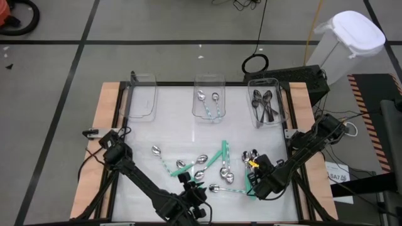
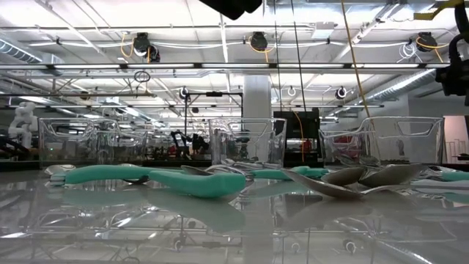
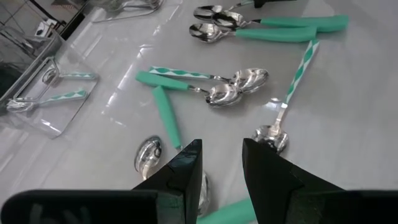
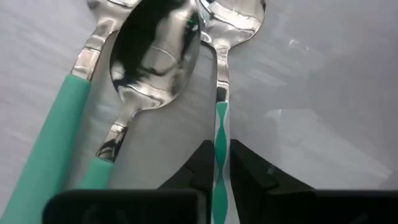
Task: Sort silverware by color (type)
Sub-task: Put the white-green spoon into the middle transparent bin
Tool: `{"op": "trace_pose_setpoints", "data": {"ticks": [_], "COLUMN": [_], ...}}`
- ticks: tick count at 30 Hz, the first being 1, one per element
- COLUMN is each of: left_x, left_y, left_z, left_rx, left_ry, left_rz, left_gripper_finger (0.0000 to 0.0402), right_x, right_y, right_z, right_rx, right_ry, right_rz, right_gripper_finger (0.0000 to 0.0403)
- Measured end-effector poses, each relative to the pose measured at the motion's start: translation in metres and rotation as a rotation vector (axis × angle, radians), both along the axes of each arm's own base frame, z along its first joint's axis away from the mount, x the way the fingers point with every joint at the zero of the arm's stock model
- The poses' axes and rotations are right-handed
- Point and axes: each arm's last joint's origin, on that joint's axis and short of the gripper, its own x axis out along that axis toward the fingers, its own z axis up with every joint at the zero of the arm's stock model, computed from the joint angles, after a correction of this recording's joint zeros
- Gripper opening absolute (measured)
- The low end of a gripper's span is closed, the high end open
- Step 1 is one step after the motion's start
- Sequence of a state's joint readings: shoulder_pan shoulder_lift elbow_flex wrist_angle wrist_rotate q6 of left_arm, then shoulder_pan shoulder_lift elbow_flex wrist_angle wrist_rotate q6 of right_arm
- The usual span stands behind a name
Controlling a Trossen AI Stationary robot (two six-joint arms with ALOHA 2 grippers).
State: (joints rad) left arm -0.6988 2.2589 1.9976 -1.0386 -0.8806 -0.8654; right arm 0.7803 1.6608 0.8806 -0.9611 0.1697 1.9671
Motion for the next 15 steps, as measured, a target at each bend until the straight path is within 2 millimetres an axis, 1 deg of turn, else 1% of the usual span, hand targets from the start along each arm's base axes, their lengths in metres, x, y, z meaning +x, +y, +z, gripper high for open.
{"op": "trace_pose_setpoints", "data": {"ticks": [6, 9, 11, 15], "left_x": [0.001, 0.001, 0.001, 0.001], "left_y": [0.002, 0.002, 0.001, 0.002], "left_z": [0.0, 0.0, 0.0, 0.0], "left_rx": [0.005, 0.005, 0.007, 0.016], "left_ry": [0.003, 0.003, 0.005, 0.012], "left_rz": [0.001, 0.0, -0.003, -0.011], "left_gripper_finger": [0.0116, 0.0116, 0.0116, 0.0116], "right_x": [0.0, -0.001, -0.005, -0.009], "right_y": [-0.001, -0.001, -0.003, -0.001], "right_z": [0.002, 0.006, 0.008, 0.018], "right_rx": [-0.025, -0.049, -0.097, -0.09], "right_ry": [-0.041, -0.08, -0.095, -0.141], "right_rz": [0.01, 0.033, 0.057, 0.086], "right_gripper_finger": [0.0024, 0.0024, 0.0024, 0.0024]}}
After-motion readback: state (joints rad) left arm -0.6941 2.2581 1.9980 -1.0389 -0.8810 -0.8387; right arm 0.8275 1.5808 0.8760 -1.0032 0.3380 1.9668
